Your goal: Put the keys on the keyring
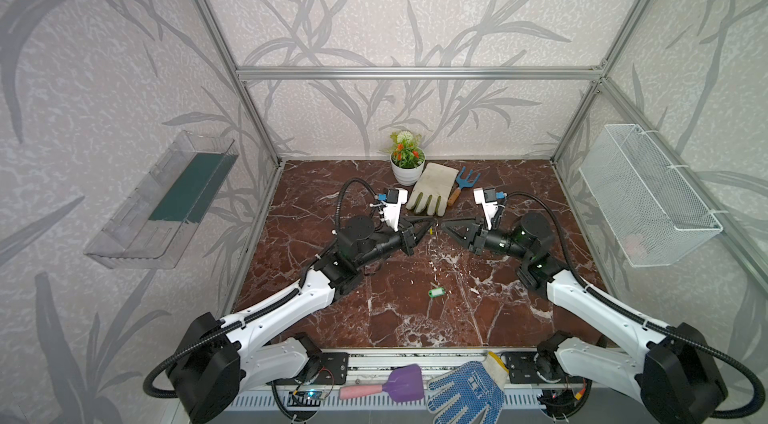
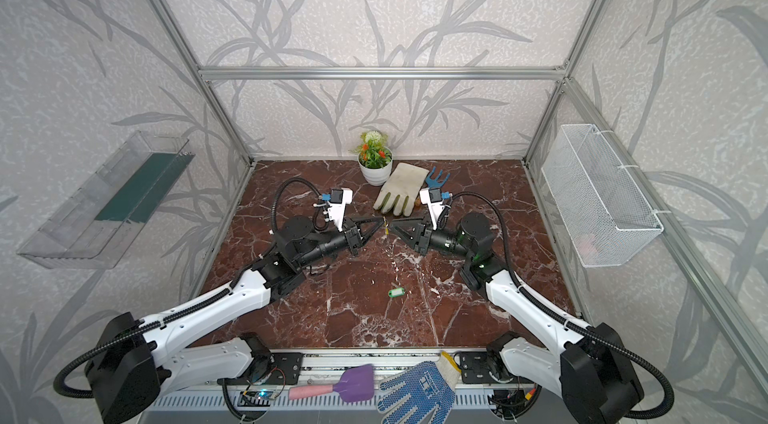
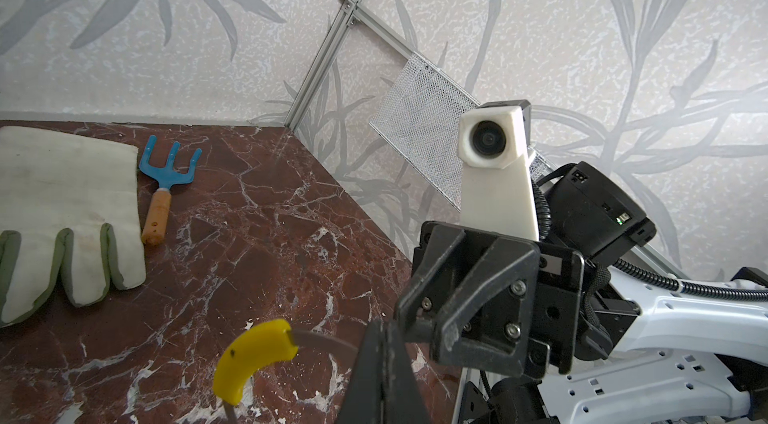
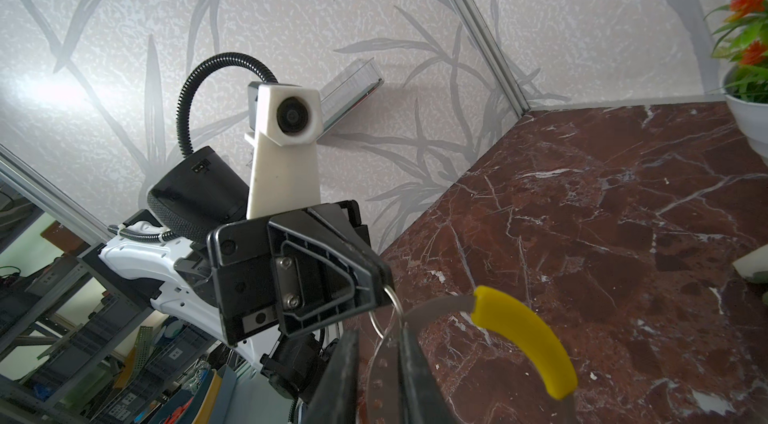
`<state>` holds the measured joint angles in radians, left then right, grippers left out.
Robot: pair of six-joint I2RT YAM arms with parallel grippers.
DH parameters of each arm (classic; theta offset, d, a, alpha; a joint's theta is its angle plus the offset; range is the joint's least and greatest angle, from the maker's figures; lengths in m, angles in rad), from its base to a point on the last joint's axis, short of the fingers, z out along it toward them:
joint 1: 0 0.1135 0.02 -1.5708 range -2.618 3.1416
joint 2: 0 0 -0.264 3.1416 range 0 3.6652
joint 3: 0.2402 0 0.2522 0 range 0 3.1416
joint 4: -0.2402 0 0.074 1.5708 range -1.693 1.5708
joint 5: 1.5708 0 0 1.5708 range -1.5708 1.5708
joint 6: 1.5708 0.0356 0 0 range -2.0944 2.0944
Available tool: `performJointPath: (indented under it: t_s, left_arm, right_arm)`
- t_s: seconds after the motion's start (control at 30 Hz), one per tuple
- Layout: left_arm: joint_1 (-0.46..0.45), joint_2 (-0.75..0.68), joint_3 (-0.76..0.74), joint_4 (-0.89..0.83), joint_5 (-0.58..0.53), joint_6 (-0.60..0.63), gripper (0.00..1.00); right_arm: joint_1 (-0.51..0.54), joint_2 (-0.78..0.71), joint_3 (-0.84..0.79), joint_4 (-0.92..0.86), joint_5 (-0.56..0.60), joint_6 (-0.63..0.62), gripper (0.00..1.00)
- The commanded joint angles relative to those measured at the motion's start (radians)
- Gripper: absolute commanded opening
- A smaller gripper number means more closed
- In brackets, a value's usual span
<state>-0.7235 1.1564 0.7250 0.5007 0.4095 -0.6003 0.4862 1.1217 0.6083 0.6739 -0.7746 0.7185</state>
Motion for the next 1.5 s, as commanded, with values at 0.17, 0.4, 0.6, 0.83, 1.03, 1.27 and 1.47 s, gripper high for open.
performJointPath:
  t_s: [0.17,0.4,0.6,0.83,1.03,1.27,1.47]
  left_arm:
    - [0.003,0.007,0.049,0.045,0.048,-0.017,0.00]
    - [0.002,0.020,0.058,0.055,0.075,-0.028,0.00]
    - [0.002,0.029,0.063,0.069,0.090,-0.039,0.00]
    - [0.002,0.018,0.056,0.061,0.067,-0.041,0.05]
    - [0.004,-0.081,-0.018,0.031,-0.124,-0.034,0.22]
    - [0.005,-0.092,-0.043,0.043,-0.122,-0.039,0.21]
    - [0.006,-0.031,-0.026,0.094,-0.019,-0.063,0.21]
  right_arm:
    - [0.003,0.029,0.010,0.092,-0.045,0.033,0.17]
    - [0.006,0.035,0.010,0.106,-0.051,0.045,0.13]
    - [0.011,0.044,0.007,0.111,-0.063,0.045,0.03]
    - [0.011,0.018,-0.014,0.126,-0.024,0.043,0.00]
    - [0.011,-0.043,-0.043,0.109,0.052,0.026,0.00]
    - [0.011,-0.042,-0.052,0.129,0.067,0.037,0.00]
    - [0.011,-0.036,-0.059,0.154,0.072,0.053,0.00]
